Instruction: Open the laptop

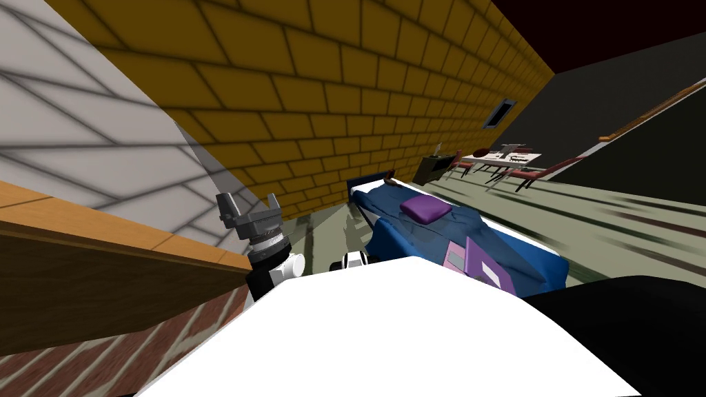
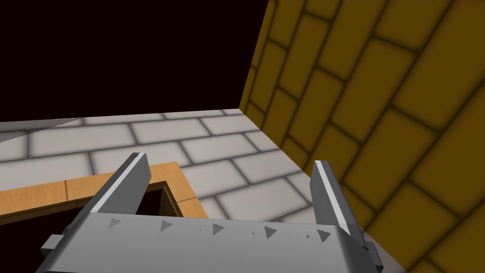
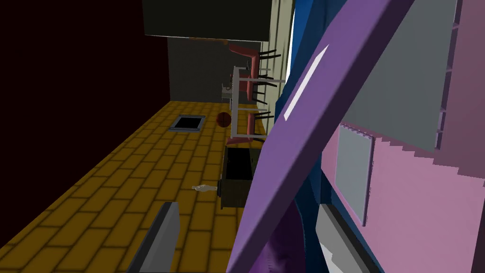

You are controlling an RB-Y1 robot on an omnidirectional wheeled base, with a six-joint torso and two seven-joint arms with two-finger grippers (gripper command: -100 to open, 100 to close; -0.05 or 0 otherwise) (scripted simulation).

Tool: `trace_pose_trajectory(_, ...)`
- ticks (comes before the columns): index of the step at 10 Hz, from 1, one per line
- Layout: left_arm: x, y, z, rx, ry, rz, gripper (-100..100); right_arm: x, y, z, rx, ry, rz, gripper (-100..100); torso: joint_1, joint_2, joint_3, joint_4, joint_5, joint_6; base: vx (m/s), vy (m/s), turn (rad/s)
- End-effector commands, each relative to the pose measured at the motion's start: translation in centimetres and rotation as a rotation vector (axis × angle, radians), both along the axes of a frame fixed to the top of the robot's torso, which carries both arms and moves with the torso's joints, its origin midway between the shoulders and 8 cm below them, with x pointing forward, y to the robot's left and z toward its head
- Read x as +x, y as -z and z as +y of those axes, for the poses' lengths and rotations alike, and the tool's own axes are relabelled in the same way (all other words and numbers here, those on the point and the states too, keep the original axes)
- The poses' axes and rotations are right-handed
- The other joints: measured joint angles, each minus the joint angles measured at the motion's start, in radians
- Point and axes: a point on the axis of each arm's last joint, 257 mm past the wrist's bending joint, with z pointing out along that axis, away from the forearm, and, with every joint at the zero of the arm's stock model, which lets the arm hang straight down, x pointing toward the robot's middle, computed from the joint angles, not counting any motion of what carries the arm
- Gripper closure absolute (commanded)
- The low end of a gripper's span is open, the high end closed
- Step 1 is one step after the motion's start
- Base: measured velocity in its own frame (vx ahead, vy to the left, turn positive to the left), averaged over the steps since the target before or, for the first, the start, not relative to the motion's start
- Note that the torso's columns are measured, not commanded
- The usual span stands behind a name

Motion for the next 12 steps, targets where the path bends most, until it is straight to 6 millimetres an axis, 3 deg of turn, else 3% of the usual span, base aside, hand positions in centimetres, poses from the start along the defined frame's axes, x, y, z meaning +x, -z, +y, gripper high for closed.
trace_pose_trajectory(1,0.0,0.0,0.0,0.000,0.000,0.000,0,2.0,-0.8,-1.8,-0.004,-0.017,-0.049,-100,0.001,0.001,0.001,0.001,0.000,0.000,-0.021,0.083,-0.007)
trace_pose_trajectory(2,0.0,0.0,0.0,0.000,0.000,0.000,0,0.3,-0.1,-1.7,0.006,0.000,-0.008,-100,-0.004,0.001,0.001,0.000,-0.002,0.000,-0.016,0.048,0.001)
trace_pose_trajectory(3,0.0,0.0,0.0,0.000,0.000,0.000,0,-0.5,-0.9,-4.3,0.008,0.012,0.006,-100,-0.008,0.000,0.001,0.000,-0.003,0.001,-0.009,0.099,0.056)
trace_pose_trajectory(4,0.0,0.0,0.0,0.000,0.000,0.000,0,0.7,-1.3,-4.3,0.003,-0.001,-0.024,-100,-0.004,0.000,0.000,0.000,0.000,0.001,-0.005,0.101,0.002)
trace_pose_trajectory(7,0.0,0.0,0.0,0.000,0.000,0.000,0,-0.5,-0.9,-4.3,0.009,0.012,0.006,-100,-0.007,-0.002,-0.001,0.000,-0.001,0.000,-0.002,0.017,0.004)
trace_pose_trajectory(8,0.0,0.0,0.0,0.000,0.000,0.000,0,-0.6,-1.4,-5.5,0.009,0.016,0.006,-100,-0.007,-0.001,-0.001,0.000,-0.001,0.000,-0.005,0.033,0.025)
trace_pose_trajectory(9,0.0,0.0,0.0,0.000,0.000,0.000,0,-0.6,-1.4,-5.5,0.009,0.016,0.006,-100,-0.003,-0.001,-0.001,0.000,0.001,0.000,-0.008,0.048,0.007)
trace_pose_trajectory(11,0.0,0.0,0.0,0.000,0.000,0.000,0,-0.9,-2.6,-8.0,0.009,0.022,0.005,-100,-0.003,-0.001,0.000,0.000,-0.001,0.000,-0.008,0.088,0.032)
trace_pose_trajectory(12,0.0,0.0,0.0,0.000,0.000,0.000,0,-0.9,-2.6,-8.0,0.009,0.022,0.005,-100,-0.004,-0.001,0.000,0.000,-0.001,0.000,-0.002,0.085,0.005)
